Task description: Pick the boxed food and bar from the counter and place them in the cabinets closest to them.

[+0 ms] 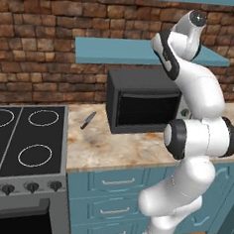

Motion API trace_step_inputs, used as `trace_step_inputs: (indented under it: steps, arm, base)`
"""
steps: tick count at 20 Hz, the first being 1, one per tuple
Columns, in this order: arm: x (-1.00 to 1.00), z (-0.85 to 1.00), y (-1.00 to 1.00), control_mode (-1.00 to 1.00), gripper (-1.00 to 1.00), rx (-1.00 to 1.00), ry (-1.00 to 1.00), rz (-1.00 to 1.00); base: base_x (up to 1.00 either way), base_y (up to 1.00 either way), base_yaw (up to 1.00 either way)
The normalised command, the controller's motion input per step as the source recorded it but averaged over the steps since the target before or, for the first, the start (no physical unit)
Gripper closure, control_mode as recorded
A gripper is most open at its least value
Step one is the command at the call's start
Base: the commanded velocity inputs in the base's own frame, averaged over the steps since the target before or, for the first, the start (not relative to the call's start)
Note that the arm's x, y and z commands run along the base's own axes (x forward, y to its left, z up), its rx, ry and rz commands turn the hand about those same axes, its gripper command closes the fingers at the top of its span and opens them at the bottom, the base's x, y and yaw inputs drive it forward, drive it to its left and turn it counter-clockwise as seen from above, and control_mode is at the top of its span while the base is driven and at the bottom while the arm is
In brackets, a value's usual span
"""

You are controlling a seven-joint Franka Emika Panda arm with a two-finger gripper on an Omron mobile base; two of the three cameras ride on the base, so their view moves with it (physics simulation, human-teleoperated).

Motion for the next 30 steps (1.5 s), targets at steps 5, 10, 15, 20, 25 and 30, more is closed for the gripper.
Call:
trace_step_inputs:
  steps: [5, 10, 15, 20, 25, 30]
  arm:
    - [0.29, -0.18, 0.00, -1.00, 1.00, -0.02, 0.00, 0.00]
    - [0.33, -0.26, 0.00, -1.00, 1.00, -0.01, 0.00, 0.00]
    - [0.45, -0.09, 0.00, -1.00, 1.00, 0.00, 0.00, 0.00]
    - [0.57, 0.00, 0.00, -1.00, 1.00, 0.00, 0.02, 0.00]
    - [0.54, 0.00, 0.00, -1.00, 1.00, 0.00, 0.04, 0.00]
    - [0.36, -0.02, 0.00, -1.00, 1.00, 0.00, 0.03, 0.00]
  base:
    - [0.00, 0.00, 0.00]
    - [0.00, 0.00, 0.00]
    - [0.00, 0.00, 0.00]
    - [0.00, 0.00, 0.00]
    - [0.00, 0.00, 0.00]
    - [0.00, 0.00, 0.00]
